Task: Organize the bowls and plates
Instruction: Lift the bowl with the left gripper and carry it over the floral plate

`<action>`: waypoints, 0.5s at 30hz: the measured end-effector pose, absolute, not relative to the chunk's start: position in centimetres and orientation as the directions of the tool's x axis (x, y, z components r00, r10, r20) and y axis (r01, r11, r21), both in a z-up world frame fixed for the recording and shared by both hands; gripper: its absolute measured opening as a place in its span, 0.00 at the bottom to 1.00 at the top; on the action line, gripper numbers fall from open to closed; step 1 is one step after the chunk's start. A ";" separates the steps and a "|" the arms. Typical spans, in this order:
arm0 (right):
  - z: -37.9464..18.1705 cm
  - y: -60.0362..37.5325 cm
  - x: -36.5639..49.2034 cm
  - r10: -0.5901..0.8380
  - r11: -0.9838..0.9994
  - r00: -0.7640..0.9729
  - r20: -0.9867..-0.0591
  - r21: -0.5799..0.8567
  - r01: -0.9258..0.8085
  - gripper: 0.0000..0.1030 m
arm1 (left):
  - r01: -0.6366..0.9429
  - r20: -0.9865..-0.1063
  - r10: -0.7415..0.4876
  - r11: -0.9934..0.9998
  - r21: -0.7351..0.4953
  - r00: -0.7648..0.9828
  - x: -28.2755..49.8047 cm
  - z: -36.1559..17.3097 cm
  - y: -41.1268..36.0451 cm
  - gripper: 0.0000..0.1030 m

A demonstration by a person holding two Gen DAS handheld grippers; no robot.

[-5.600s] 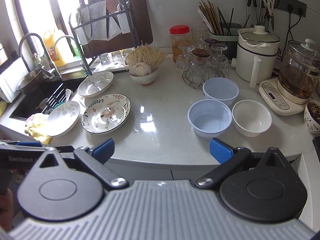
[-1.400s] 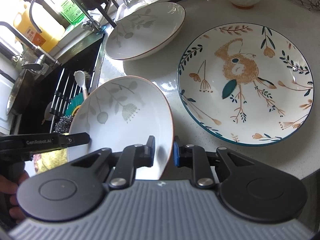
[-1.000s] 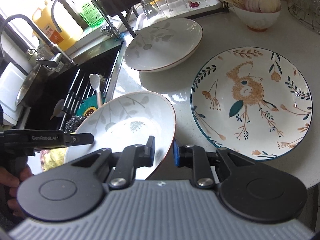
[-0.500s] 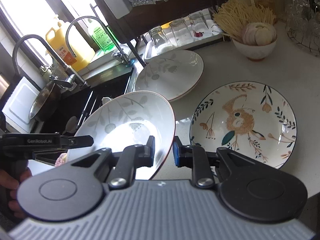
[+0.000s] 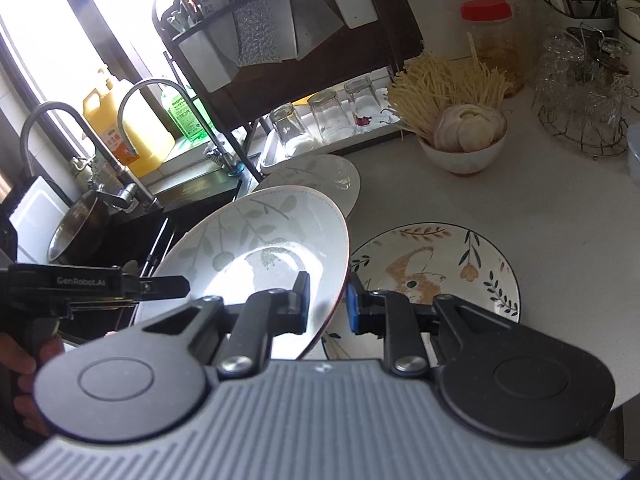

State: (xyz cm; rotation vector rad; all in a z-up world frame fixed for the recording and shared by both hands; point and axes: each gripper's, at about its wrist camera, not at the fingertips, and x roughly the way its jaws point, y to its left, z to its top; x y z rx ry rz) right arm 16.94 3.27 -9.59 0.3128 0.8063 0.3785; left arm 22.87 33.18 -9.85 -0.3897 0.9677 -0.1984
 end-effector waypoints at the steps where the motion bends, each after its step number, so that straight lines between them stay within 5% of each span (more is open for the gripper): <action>1: -9.6 2.9 17.0 0.438 0.889 0.636 -0.636 0.411 -0.201 0.21 | 0.001 -0.760 -0.338 0.914 -0.406 0.554 23.3 -9.8 32.8 0.18; 15: -11.8 -1.4 17.5 0.339 0.919 0.665 -0.665 0.385 -0.084 0.21 | 0.055 -0.774 -0.393 0.904 -0.423 0.496 27.8 -11.8 27.3 0.18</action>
